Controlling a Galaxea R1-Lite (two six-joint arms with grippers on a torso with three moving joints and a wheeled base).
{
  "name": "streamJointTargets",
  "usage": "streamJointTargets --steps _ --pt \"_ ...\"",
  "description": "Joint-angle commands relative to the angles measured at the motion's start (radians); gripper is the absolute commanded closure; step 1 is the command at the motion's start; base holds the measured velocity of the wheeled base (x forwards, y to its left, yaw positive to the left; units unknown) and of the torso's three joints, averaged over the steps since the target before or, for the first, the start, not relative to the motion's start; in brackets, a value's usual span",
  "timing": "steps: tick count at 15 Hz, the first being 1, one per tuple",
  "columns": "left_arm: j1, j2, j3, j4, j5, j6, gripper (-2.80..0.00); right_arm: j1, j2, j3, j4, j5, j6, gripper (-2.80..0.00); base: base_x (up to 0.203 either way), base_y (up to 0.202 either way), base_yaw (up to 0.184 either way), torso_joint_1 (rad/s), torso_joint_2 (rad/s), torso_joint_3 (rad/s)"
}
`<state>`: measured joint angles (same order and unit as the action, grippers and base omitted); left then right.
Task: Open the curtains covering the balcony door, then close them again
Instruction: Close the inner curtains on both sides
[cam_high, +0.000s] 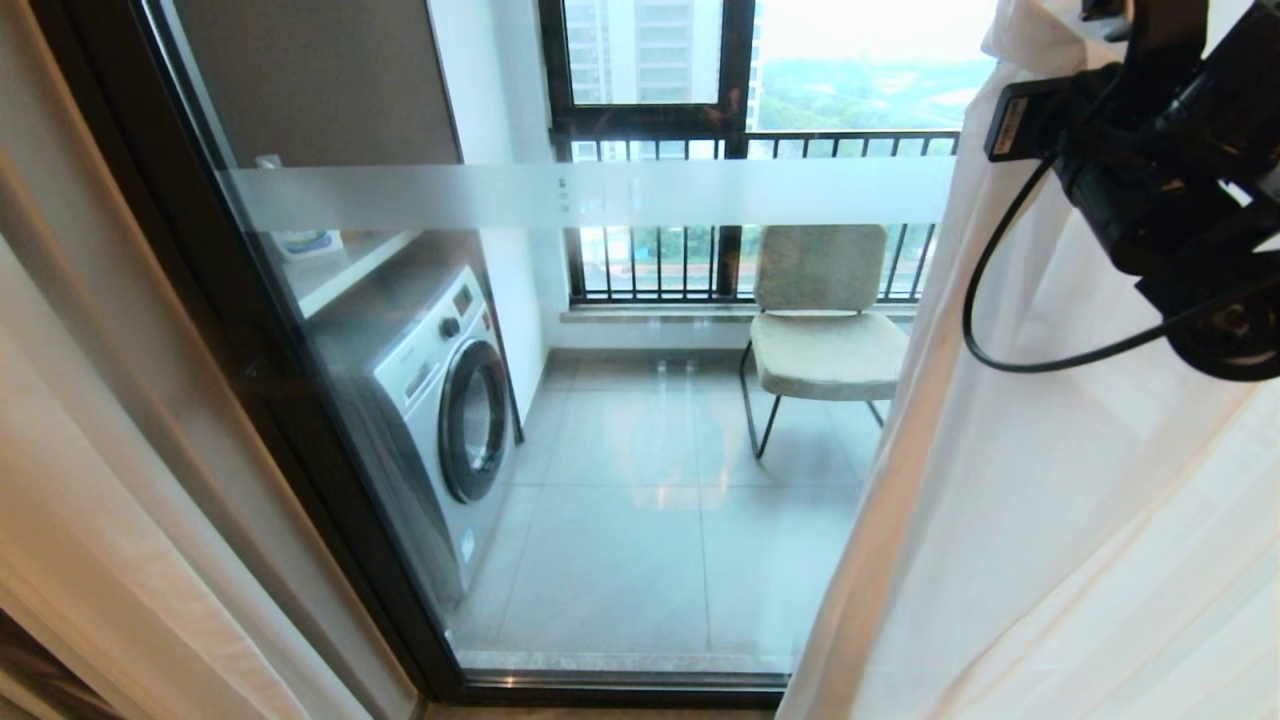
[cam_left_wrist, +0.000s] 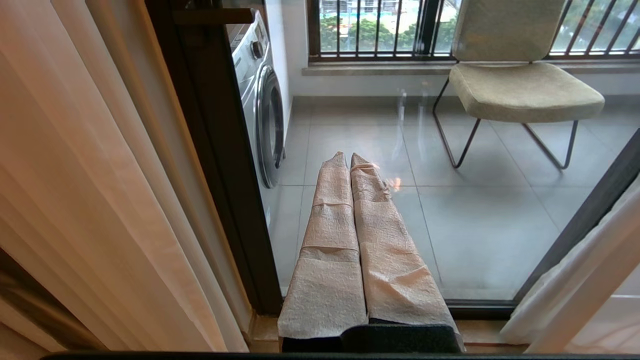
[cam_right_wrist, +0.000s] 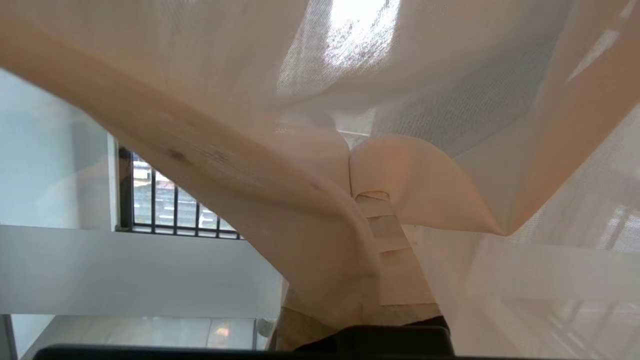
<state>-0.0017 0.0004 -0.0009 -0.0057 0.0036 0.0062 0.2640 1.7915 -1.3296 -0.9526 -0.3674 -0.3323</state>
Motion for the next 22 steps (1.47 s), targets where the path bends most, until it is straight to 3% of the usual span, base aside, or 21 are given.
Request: streamJointTargets --steps 1,2,3,4,12,22 --pt "0.0 0.0 0.001 0.0 0.0 0.001 0.0 -0.006 -0.003 0.003 -0.006 -0.001 -0.002 0.0 0.0 0.0 0.0 0.0 0.0 0.0" --pt "0.0 0.0 0.001 0.0 0.0 0.0 0.0 -0.006 -0.001 0.003 -0.006 -0.001 -0.002 0.0 0.0 0.0 0.0 0.0 0.0 0.0" --pt "0.0 0.0 -0.001 0.0 0.001 0.0 0.0 -0.005 -0.001 0.001 -0.008 0.001 -0.002 -0.7 0.0 0.0 0.0 0.0 0.0 0.0" --pt "0.0 0.0 -0.001 0.0 -0.001 0.0 0.0 -0.005 0.0 0.003 -0.006 0.001 -0.002 -2.8 0.0 0.0 0.0 0.0 0.0 0.0" --pt "0.001 0.0 0.0 0.0 -0.001 0.0 0.0 -0.005 -0.084 0.09 0.005 0.002 0.007 -2.8 0.0 0.0 0.0 0.0 0.0 0.0" --pt "0.0 0.0 0.0 0.0 0.0 0.001 0.0 0.001 -0.524 0.555 0.087 0.01 0.008 -2.8 0.0 0.0 0.0 0.0 0.0 0.0"
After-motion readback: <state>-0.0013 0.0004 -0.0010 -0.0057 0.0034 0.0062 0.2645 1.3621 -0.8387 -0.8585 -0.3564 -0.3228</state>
